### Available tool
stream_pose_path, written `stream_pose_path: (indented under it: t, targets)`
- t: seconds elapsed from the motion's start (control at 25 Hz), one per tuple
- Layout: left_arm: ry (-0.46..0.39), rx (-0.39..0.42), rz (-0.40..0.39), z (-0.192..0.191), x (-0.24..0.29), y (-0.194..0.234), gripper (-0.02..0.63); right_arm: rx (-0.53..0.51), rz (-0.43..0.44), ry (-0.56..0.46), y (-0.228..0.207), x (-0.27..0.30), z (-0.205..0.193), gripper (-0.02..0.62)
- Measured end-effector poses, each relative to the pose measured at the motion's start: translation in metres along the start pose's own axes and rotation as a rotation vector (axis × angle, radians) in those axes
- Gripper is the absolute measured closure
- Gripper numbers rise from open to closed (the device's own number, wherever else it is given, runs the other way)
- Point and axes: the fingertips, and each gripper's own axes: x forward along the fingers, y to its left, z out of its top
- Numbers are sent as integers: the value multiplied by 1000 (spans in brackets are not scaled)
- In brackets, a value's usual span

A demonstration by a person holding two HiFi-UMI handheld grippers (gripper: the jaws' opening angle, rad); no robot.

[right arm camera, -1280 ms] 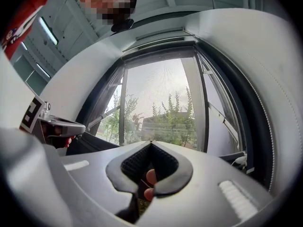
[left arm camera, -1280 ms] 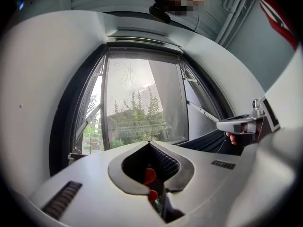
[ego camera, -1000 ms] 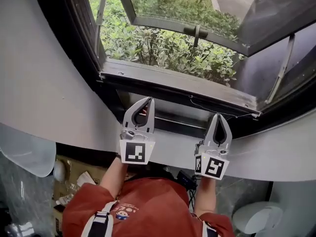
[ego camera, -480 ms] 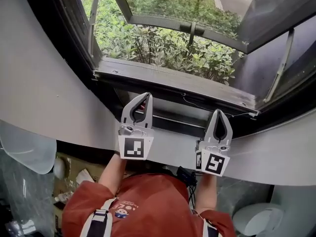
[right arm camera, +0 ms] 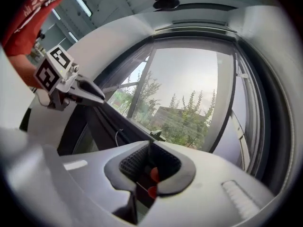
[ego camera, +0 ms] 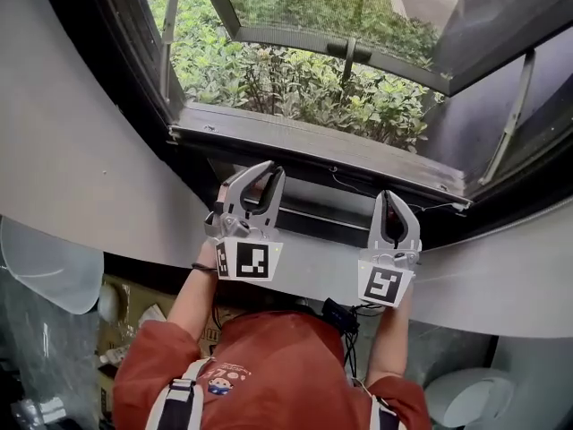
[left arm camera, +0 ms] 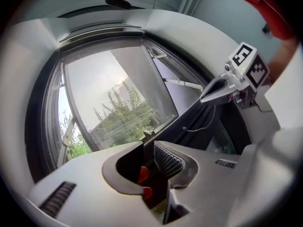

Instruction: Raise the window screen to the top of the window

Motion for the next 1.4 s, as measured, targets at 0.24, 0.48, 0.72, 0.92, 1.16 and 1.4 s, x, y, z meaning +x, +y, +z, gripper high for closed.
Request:
stream_pose_path:
  t: [0.24,0.48,0.72,0.92,1.16,1.4]
  targets:
    - [123,358,-102,-24,9,-12,467,-272,100,110,10,10,-17,460]
    - [269,640,-185,-55,16,-15,430,-530,145,244,13,14,-43,419]
    - [338,807,-180,-66,25,-9,426,-749,118,366,6,19,-64,416]
    - [373,905,-176,-70,25,-9,426,-841,123,418,8,18,-67,416]
    - [384,941,-174,-70,24,-10,426,-900,107,438,9,17,-70,416]
    - [401,900,-217,-74,22,-14,426,-850,122,427,13,17,-74,411]
